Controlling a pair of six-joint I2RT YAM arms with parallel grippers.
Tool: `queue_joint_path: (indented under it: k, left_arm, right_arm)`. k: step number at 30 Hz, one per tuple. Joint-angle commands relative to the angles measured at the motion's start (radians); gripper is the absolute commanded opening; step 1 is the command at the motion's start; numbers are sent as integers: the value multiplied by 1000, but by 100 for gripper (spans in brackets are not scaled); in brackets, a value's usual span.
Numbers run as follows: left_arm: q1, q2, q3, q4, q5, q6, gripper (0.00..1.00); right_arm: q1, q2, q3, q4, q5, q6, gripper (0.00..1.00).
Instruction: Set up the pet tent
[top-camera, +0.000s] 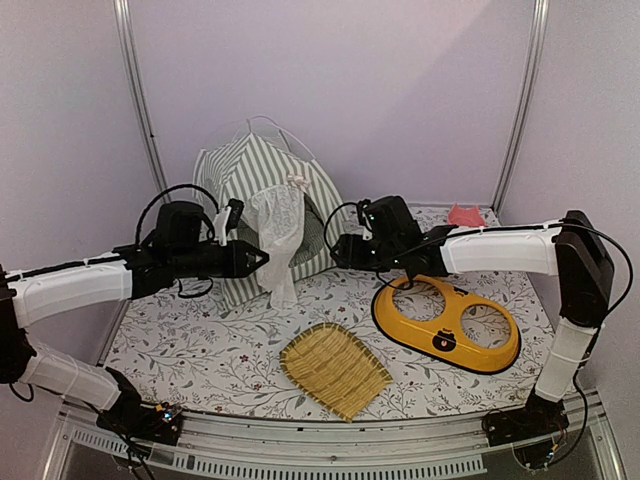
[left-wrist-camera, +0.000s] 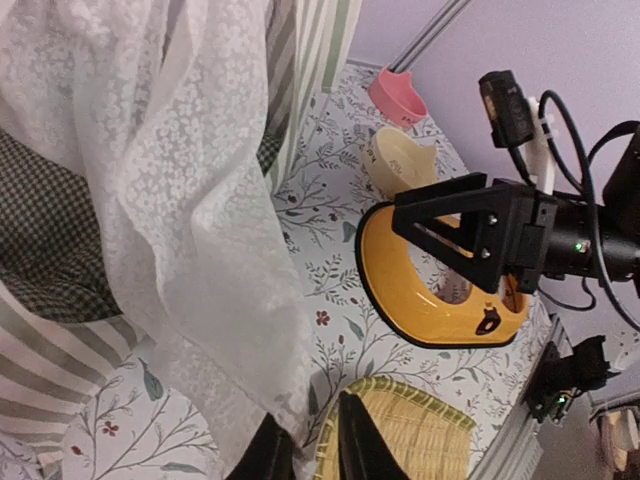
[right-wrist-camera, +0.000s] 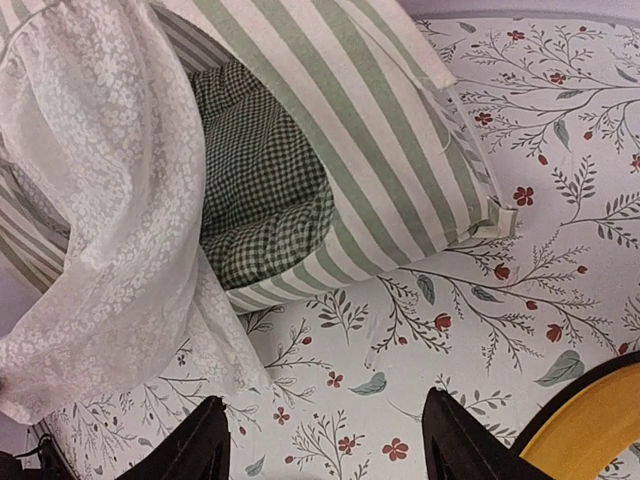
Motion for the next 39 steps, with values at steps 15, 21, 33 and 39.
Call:
queue_joint_path:
  k: [15,21,33,39]
  left_arm:
    - [-346,187,108,66,131,119,66]
    - [-349,126,108,51,59,97,71]
    - [-86,-95,-55,-98,-228,-68,53]
    - [56,-21,-103,-2,-103,-61,48]
  right_arm:
    - [-26,-172,-186,-31,120,45,91]
    - [-12,-148,-178,19,41,9,92]
    - [35,107,10,71,-125,-126,92]
    - [35,258,143,71,-124,-173,91]
